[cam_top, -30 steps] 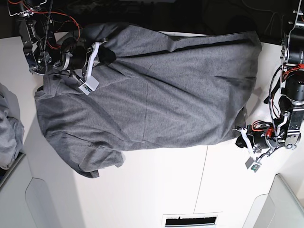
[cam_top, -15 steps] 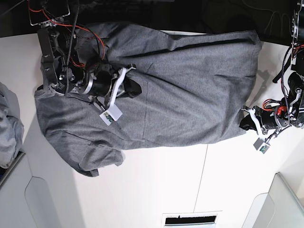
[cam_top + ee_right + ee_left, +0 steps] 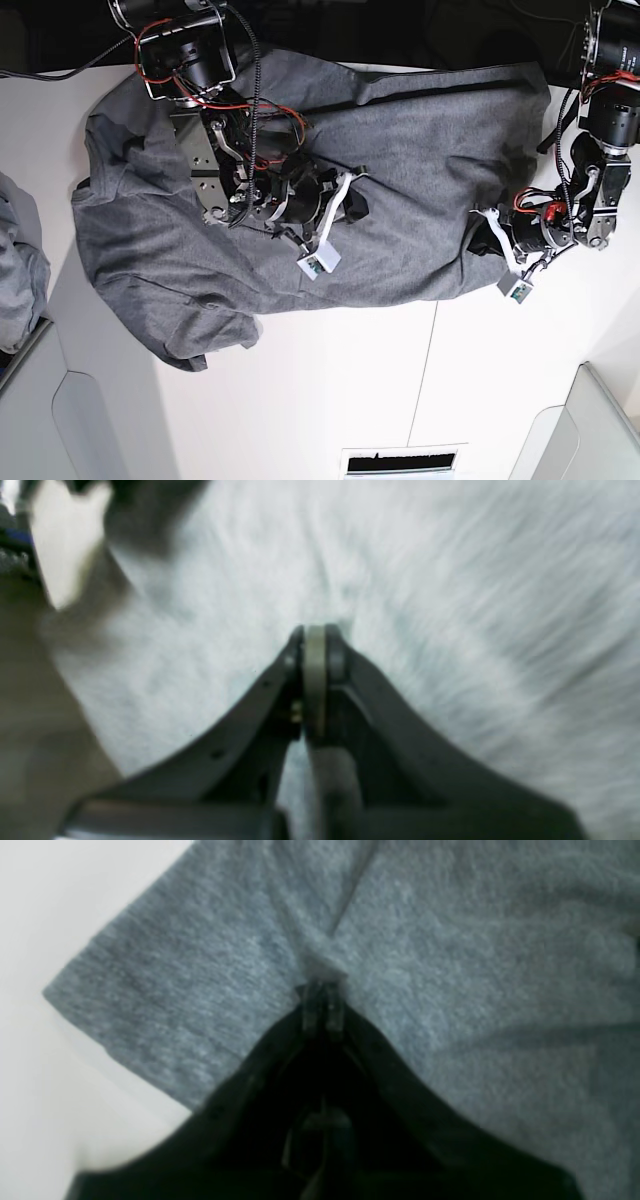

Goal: Layout the t-shirt on the table in an organized manner, then fold the t-shirt properly
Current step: 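Move both grippers inward over the shirt and regrasp the fabric, then drag the shirt with both grippers to straighten its body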

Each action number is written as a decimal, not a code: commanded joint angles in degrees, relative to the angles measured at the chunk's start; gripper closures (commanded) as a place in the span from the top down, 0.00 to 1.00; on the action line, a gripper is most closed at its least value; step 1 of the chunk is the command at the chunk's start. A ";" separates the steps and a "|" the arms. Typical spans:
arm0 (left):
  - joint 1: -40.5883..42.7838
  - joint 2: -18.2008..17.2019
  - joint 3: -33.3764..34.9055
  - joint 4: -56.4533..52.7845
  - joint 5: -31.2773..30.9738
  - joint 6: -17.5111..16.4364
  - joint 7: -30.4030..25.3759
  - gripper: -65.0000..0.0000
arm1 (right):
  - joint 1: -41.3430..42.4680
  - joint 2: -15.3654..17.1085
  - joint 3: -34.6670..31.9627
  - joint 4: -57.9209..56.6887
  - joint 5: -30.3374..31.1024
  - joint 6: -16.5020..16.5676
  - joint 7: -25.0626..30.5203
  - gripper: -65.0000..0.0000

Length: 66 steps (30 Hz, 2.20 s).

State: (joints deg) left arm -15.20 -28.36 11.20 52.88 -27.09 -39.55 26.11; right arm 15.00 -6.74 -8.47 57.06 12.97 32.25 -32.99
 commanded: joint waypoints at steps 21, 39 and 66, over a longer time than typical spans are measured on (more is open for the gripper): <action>0.13 -3.21 -1.90 9.77 -2.58 -0.45 0.17 0.00 | 0.39 4.72 0.11 -3.28 1.62 -0.02 -1.62 0.00; 0.11 -2.60 -1.90 -2.23 10.14 7.32 -6.32 0.00 | 0.37 6.12 0.09 -3.17 8.31 0.79 -7.78 0.00; -6.49 -3.56 -1.84 2.45 1.25 -0.45 -0.04 0.00 | 1.09 13.55 4.24 9.31 12.57 0.90 -4.24 0.00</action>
State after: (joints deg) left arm -20.34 -30.81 9.69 54.35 -25.23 -39.53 27.07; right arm 14.31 6.72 -4.36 65.25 24.27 33.19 -38.72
